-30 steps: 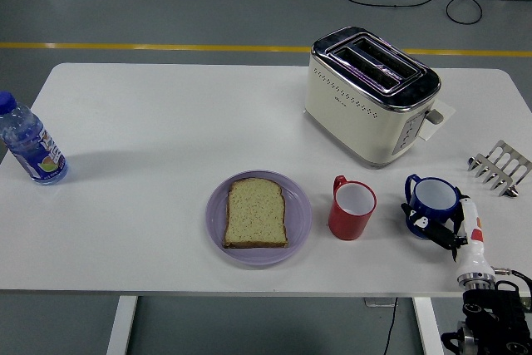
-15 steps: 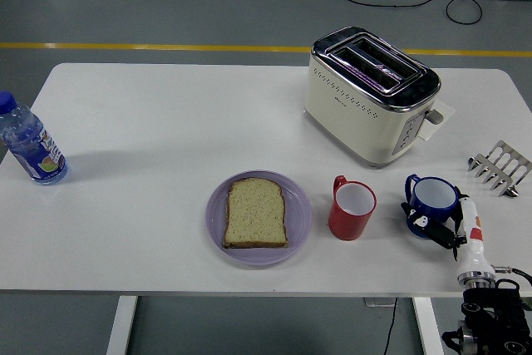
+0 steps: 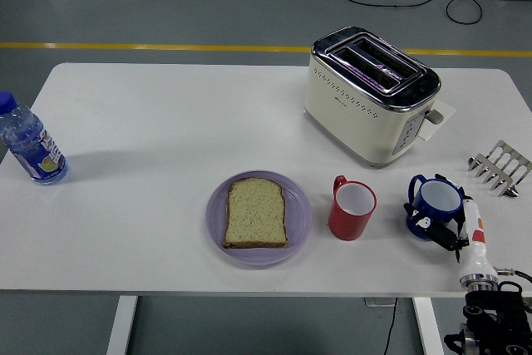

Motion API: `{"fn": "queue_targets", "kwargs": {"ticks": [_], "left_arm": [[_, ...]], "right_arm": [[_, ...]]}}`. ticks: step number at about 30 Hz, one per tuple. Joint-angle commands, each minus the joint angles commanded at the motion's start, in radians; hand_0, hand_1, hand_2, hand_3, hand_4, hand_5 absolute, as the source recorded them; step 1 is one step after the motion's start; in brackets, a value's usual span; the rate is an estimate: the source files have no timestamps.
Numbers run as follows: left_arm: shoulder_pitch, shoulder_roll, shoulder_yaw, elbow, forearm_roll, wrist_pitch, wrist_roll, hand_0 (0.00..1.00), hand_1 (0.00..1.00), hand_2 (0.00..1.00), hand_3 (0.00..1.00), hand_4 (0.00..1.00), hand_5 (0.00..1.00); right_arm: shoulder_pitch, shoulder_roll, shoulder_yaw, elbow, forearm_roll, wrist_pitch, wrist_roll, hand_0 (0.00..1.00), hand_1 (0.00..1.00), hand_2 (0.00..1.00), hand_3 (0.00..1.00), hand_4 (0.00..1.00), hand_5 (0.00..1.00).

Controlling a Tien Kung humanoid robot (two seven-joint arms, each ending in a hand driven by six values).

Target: Pick up the cup,pour liquid into bread,place the cup on the desk

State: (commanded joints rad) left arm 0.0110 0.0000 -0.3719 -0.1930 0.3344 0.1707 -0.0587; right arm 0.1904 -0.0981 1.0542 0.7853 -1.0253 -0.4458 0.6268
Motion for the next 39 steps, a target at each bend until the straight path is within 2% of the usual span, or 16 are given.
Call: {"fn": "queue_targets", "kwargs": {"ticks": [11, 29, 30, 39], "left_arm": [[0.003, 0.000, 0.003, 0.000, -0.001, 0.000, 0.000, 0.648, 0.644, 0.644, 0.532, 0.298, 0.765], [-0.003, 0.000, -0.010, -0.001, 0.002, 0.000, -0.001, 0.648, 0.644, 0.644, 0.532, 0.299, 0.766], [-0.003, 0.000, -0.010, -0.001, 0.003, 0.000, -0.001, 0.647, 0.644, 0.643, 0.532, 0.298, 0.766], [-0.002, 0.000, -0.009, -0.001, 0.004, 0.000, 0.000, 0.647, 0.644, 0.643, 0.531, 0.299, 0.766]], "right_arm": [[-0.011, -0.003, 0.004, 0.019, -0.027, 0.003, 0.001, 0.730, 0.581, 0.784, 0.927, 0.955, 0.136], [0.008, 0.004, 0.010, 0.008, -0.055, 0.007, -0.009, 0.792, 0.618, 0.805, 0.956, 0.958, 0.112], [0.007, 0.004, 0.012, 0.008, -0.066, 0.011, -0.015, 0.880, 0.726, 0.892, 0.986, 0.960, 0.108], [0.004, 0.004, 0.022, 0.008, -0.082, 0.023, -0.033, 0.897, 0.757, 0.923, 0.998, 0.965, 0.109]]}}
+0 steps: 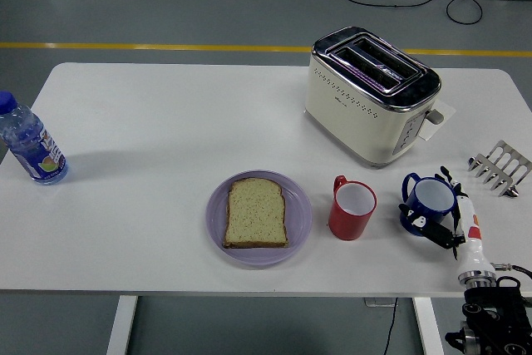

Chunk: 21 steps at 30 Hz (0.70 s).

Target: Pick up the cup,pour liquid into bread,place the cup on the desk

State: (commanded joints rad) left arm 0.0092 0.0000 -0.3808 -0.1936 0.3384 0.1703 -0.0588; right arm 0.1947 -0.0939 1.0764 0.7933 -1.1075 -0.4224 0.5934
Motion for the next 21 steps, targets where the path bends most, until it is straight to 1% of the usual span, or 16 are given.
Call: {"fn": "queue_targets", "kwargs": {"ticks": [2, 3, 4, 7, 9, 11, 16, 17, 21], "left_arm": [[0.000, 0.000, 0.000, 0.000, 0.000, 0.000, 0.000, 0.647, 0.644, 0.643, 0.531, 0.299, 0.766], [0.000, 0.000, -0.001, 0.000, 0.000, 0.000, 0.000, 0.647, 0.644, 0.642, 0.531, 0.298, 0.767], [0.000, 0.000, -0.002, 0.000, 0.000, 0.000, 0.000, 0.647, 0.644, 0.642, 0.531, 0.298, 0.767], [0.000, 0.000, -0.003, 0.000, 0.000, 0.000, -0.001, 0.647, 0.644, 0.642, 0.531, 0.298, 0.767], [0.000, 0.000, -0.004, 0.000, 0.001, 0.000, -0.001, 0.648, 0.644, 0.642, 0.531, 0.297, 0.769], [0.000, 0.000, -0.004, 0.000, 0.002, 0.000, -0.001, 0.648, 0.644, 0.642, 0.531, 0.297, 0.769], [-0.002, 0.000, -0.005, 0.000, 0.005, 0.000, -0.001, 0.647, 0.644, 0.642, 0.531, 0.298, 0.768], [-0.002, 0.000, -0.005, 0.000, 0.004, 0.000, -0.001, 0.647, 0.644, 0.642, 0.531, 0.298, 0.768], [-0.003, 0.000, -0.006, 0.000, 0.007, 0.000, -0.001, 0.647, 0.643, 0.642, 0.531, 0.298, 0.770]], "right_arm": [[-0.003, 0.001, 0.005, 0.003, -0.005, 0.005, -0.005, 0.897, 0.757, 0.923, 0.998, 0.965, 0.109], [-0.006, 0.001, 0.010, 0.008, -0.009, 0.006, -0.005, 0.920, 0.793, 0.958, 0.998, 0.967, 0.103], [-0.010, 0.000, 0.015, 0.015, -0.014, 0.006, -0.005, 0.920, 0.793, 0.958, 0.998, 0.967, 0.103], [-0.022, -0.001, 0.028, 0.041, -0.030, 0.005, -0.006, 0.920, 0.793, 0.958, 0.998, 0.967, 0.103], [-0.037, -0.004, 0.046, 0.077, -0.048, 0.006, -0.008, 0.926, 0.797, 0.962, 0.998, 0.969, 0.102], [-0.042, -0.005, 0.053, 0.093, -0.053, 0.005, -0.008, 0.926, 0.797, 0.962, 0.998, 0.969, 0.102], [-0.080, -0.023, 0.085, 0.213, -0.105, -0.002, -0.020, 0.932, 0.803, 0.965, 0.998, 0.972, 0.105], [-0.083, -0.024, 0.088, 0.226, -0.109, -0.003, -0.021, 0.932, 0.803, 0.965, 0.998, 0.972, 0.105], [-0.101, -0.037, 0.127, 0.325, -0.137, -0.016, -0.031, 0.931, 0.803, 0.961, 0.998, 0.972, 0.106]]}}
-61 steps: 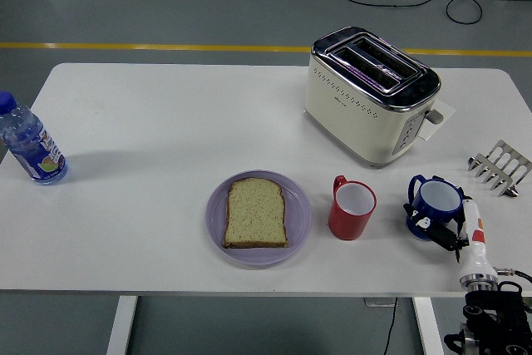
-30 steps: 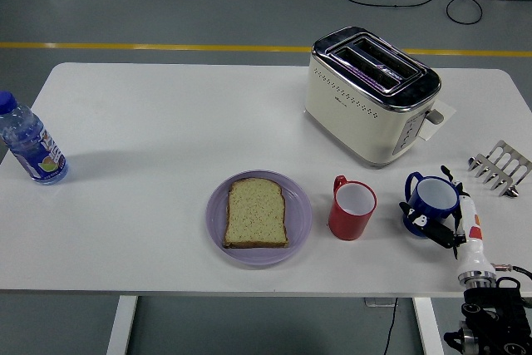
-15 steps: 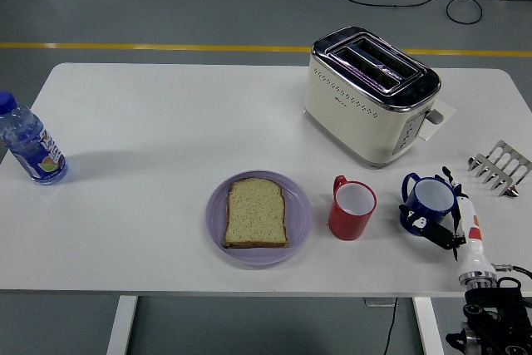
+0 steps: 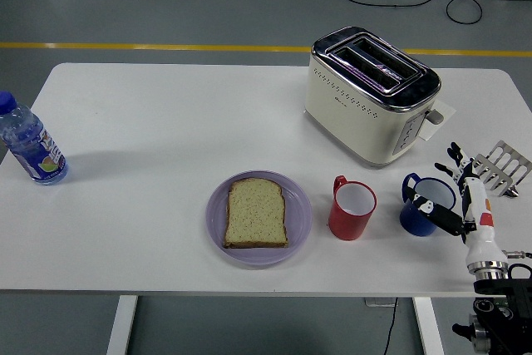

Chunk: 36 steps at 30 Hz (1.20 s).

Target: Pick up the cup,pour liquid into bread,place the cup on the desk

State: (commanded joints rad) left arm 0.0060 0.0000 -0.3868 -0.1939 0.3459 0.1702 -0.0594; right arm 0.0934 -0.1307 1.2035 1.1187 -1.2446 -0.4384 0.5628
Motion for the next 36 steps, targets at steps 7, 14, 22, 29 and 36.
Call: {"fn": "queue_targets", "kwargs": {"ticks": [7, 14, 22, 29, 36], "left_arm": [[-0.002, 0.000, -0.006, 0.000, 0.003, 0.000, -0.001, 0.647, 0.644, 0.641, 0.531, 0.297, 0.769], [-0.001, 0.000, -0.007, 0.000, 0.004, 0.000, -0.001, 0.647, 0.644, 0.641, 0.531, 0.297, 0.769], [0.001, 0.000, -0.004, 0.001, 0.005, 0.000, 0.000, 0.647, 0.643, 0.642, 0.531, 0.298, 0.770], [0.006, 0.000, 0.000, 0.001, 0.000, 0.001, -0.002, 0.647, 0.643, 0.642, 0.531, 0.297, 0.767], [0.008, 0.000, 0.009, 0.003, -0.004, 0.001, -0.002, 0.646, 0.643, 0.641, 0.532, 0.298, 0.771]], "right_arm": [[-0.025, -0.012, 0.066, 0.154, 0.033, -0.029, -0.045, 0.850, 0.760, 0.899, 0.920, 0.774, 0.097], [-0.045, -0.018, 0.160, 0.284, 0.273, 0.118, -0.120, 0.732, 0.689, 0.749, 0.738, 0.642, 0.146], [-0.049, -0.025, 0.284, 0.342, 0.609, 0.398, -0.428, 0.708, 0.651, 0.689, 0.631, 0.593, 0.165], [-0.048, -0.021, 0.343, 0.280, 0.902, 0.448, -0.612, 0.707, 0.639, 0.686, 0.631, 0.587, 0.169], [-0.036, -0.015, 0.343, 0.231, 1.174, 0.429, -0.616, 0.659, 0.606, 0.666, 0.606, 0.522, 0.178]]}}
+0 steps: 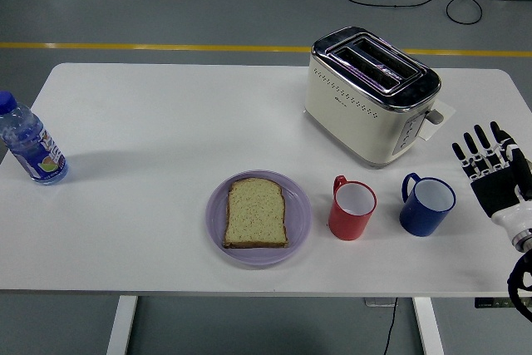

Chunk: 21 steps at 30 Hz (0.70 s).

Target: Pick up the cup,pour liquid into bread,place the cup on the desk

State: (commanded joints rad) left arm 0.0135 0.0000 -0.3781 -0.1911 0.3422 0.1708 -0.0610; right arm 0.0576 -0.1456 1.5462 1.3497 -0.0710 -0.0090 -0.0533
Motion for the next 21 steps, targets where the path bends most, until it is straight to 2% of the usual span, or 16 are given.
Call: {"fn": "queue_targets", "kwargs": {"ticks": [3, 21], "left_arm": [[0.001, 0.000, 0.002, 0.001, 0.000, 0.000, 0.001, 0.646, 0.643, 0.641, 0.532, 0.298, 0.771], [-0.006, 0.000, -0.009, 0.000, 0.005, -0.001, 0.002, 0.646, 0.643, 0.642, 0.532, 0.298, 0.771]], "right_arm": [[0.002, 0.001, -0.002, -0.015, 0.042, 0.008, 0.018, 0.659, 0.606, 0.666, 0.606, 0.522, 0.178], [0.009, 0.008, -0.006, -0.036, 0.036, 0.001, 0.053, 0.636, 0.593, 0.658, 0.598, 0.511, 0.181]]}}
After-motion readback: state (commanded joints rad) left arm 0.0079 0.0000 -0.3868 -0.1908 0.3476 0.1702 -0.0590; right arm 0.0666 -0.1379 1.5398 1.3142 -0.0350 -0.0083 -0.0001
